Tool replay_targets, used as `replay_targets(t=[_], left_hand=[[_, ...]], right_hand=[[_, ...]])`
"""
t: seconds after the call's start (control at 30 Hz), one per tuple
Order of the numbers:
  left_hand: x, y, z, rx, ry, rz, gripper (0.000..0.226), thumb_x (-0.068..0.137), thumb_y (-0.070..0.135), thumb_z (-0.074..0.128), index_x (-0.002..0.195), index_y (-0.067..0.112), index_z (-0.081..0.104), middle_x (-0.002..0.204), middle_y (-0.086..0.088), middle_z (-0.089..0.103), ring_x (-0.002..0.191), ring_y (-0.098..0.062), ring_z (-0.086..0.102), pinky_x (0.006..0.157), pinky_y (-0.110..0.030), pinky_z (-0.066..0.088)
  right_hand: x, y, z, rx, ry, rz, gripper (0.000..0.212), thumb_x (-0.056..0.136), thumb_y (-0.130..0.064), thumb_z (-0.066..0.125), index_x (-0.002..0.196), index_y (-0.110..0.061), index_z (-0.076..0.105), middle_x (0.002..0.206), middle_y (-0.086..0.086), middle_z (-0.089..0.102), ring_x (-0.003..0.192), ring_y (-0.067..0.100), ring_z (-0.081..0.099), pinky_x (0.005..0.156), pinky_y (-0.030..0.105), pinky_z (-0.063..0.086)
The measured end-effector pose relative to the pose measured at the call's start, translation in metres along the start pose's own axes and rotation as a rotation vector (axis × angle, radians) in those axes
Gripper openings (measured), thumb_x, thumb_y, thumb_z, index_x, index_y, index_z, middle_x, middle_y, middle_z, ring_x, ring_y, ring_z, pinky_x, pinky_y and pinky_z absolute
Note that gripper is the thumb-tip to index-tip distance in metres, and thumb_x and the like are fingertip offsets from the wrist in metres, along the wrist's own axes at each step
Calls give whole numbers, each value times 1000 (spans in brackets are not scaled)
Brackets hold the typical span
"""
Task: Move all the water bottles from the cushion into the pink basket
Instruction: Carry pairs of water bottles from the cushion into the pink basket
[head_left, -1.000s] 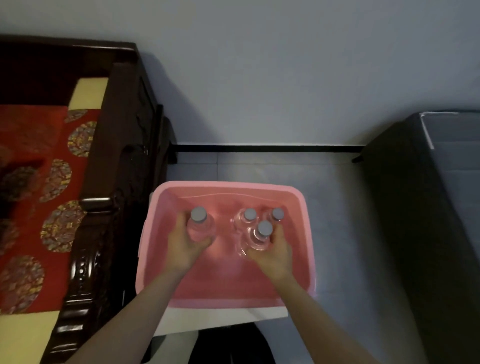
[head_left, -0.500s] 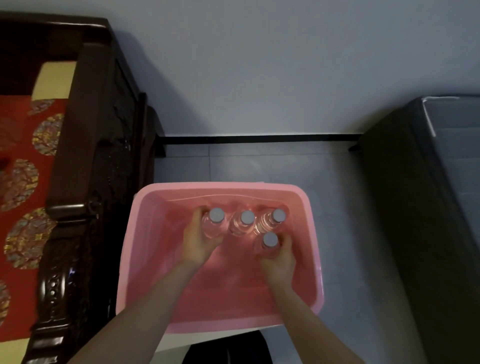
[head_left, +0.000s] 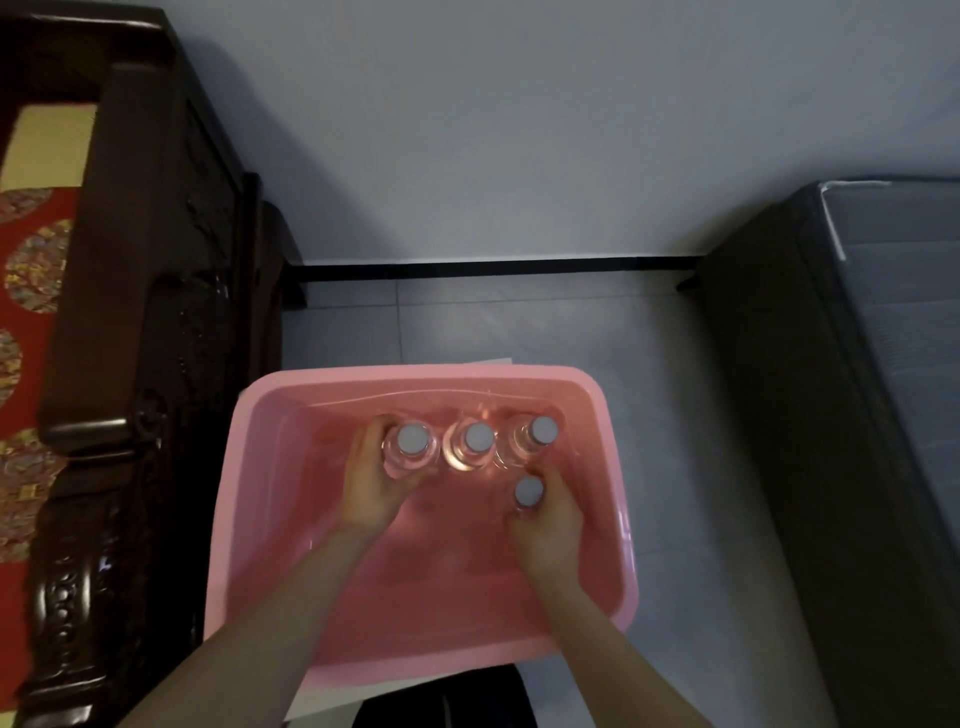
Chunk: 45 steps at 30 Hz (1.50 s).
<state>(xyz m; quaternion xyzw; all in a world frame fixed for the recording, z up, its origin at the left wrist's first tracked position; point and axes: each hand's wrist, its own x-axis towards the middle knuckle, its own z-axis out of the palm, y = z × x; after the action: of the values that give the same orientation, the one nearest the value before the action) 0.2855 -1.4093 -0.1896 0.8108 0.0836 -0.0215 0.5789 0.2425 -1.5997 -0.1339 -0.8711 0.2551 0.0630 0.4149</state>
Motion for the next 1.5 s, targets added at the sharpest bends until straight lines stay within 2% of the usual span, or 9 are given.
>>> replay_targets(t=[0.2,0.37,0.6,0.73,0.83,1.03,1.2,1.33,1.5], left_hand=[[4,15,-11,42,-102,-10,71,46,50,83,108,40,48,114,12,57,108,-13,54,89,-32,46],[5,30,-29,99,-149,33,72,57,53,79,121,39,50,122,12,57,110,0,54,87,-17,47],[13,41,-29,273,-191,184,42,71,42,67,108,22,69,102,13,67,89,-7,63,81,-34,53],[13,47,-24,276,-177,185,29,72,25,69,100,19,71,94,3,72,81,-17,67,75,-37,55],[13,54,-22,277,-152,179,26,73,19,72,98,26,68,94,2,72,80,-20,68,74,-36,55],[3,49,-23,254,-98,173,24,75,9,77,95,21,70,94,39,61,85,3,62,78,-28,53],[4,53,-20,255,-119,166,27,73,5,77,96,16,69,93,21,65,85,-6,61,78,-36,53],[5,66,-26,297,-194,161,36,68,29,74,101,16,67,101,7,66,88,-13,62,82,-24,47],[19,120,-45,304,-194,151,67,69,65,63,114,16,66,107,11,64,98,-5,59,88,-15,41]], right_hand=[[0,-6,-22,-133,-79,-132,34,68,-3,67,98,-17,59,90,-7,53,75,12,49,61,17,34],[2,-20,-43,-459,-156,-380,59,74,-1,58,129,-21,51,120,-3,52,108,22,47,75,37,48],[8,-31,-49,-706,-224,-525,23,71,7,59,83,-12,64,90,5,64,86,32,58,53,33,30],[10,-41,-53,-795,-327,-513,26,81,4,48,98,-7,65,105,11,63,98,33,55,62,34,30],[13,-42,-55,-772,-304,-563,20,70,9,58,84,-2,67,87,16,67,83,37,60,56,35,32],[15,-27,-55,-876,-220,-600,46,24,9,81,57,-15,61,61,1,59,56,25,58,35,25,38],[15,-21,-53,-843,-231,-605,46,28,11,79,62,-13,60,66,3,59,59,27,58,36,28,39],[12,-26,-60,-787,-230,-644,35,46,-2,81,75,-13,65,76,3,62,69,28,61,40,29,43],[24,-73,-93,-579,-168,-561,36,78,-39,56,107,-19,64,109,2,62,103,26,56,74,38,50]])
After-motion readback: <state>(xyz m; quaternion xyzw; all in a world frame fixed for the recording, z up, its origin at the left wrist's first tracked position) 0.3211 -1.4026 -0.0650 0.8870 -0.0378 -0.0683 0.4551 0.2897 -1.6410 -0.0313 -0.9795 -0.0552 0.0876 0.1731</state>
